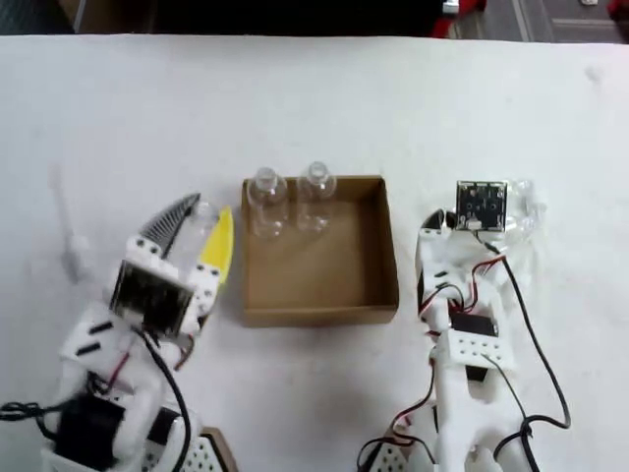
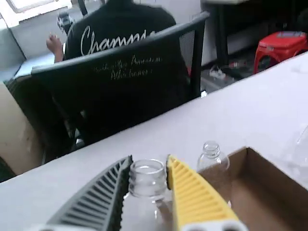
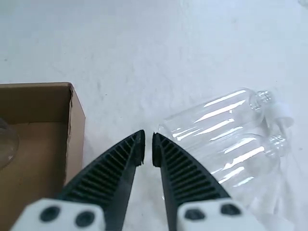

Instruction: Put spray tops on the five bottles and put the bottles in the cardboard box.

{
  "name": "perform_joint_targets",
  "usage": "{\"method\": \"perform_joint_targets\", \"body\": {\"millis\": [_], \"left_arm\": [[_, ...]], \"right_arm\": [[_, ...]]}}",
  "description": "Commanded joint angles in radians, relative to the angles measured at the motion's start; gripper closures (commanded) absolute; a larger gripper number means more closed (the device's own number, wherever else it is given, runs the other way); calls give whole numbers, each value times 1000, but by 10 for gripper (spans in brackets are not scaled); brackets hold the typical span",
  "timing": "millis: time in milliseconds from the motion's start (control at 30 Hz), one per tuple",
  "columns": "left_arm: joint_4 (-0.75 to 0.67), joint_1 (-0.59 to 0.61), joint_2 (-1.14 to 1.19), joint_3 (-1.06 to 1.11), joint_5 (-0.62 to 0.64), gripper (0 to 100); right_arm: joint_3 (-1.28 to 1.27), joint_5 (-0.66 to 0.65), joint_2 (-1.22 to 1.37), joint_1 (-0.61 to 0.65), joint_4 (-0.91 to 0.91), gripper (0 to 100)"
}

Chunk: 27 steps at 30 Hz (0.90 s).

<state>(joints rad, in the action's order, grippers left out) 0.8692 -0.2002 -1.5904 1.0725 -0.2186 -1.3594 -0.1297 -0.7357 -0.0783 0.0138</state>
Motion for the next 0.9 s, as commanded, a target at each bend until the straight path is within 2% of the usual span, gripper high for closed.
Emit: {"method": "perform_joint_targets", "body": {"millis": [0,133,300,500,600,767,867], "left_arm": [[-129,-88,-209,157,100,977],[-129,-196,-248,215,137,976],[-133,-288,-240,221,247,976],[-149,-374,-240,253,250,976],[-307,-335,-240,361,249,976],[-758,-271,-231,628,256,977],[-767,-274,-223,620,261,977]], "right_arm": [[8,-14,-10,5,-19,977],[8,-14,-10,5,-19,977],[8,-14,-10,5,-21,977],[8,-14,-10,4,-22,977],[8,-14,-10,2,-22,977],[8,-14,-10,2,-22,977],[8,-14,-10,2,-22,977]]}}
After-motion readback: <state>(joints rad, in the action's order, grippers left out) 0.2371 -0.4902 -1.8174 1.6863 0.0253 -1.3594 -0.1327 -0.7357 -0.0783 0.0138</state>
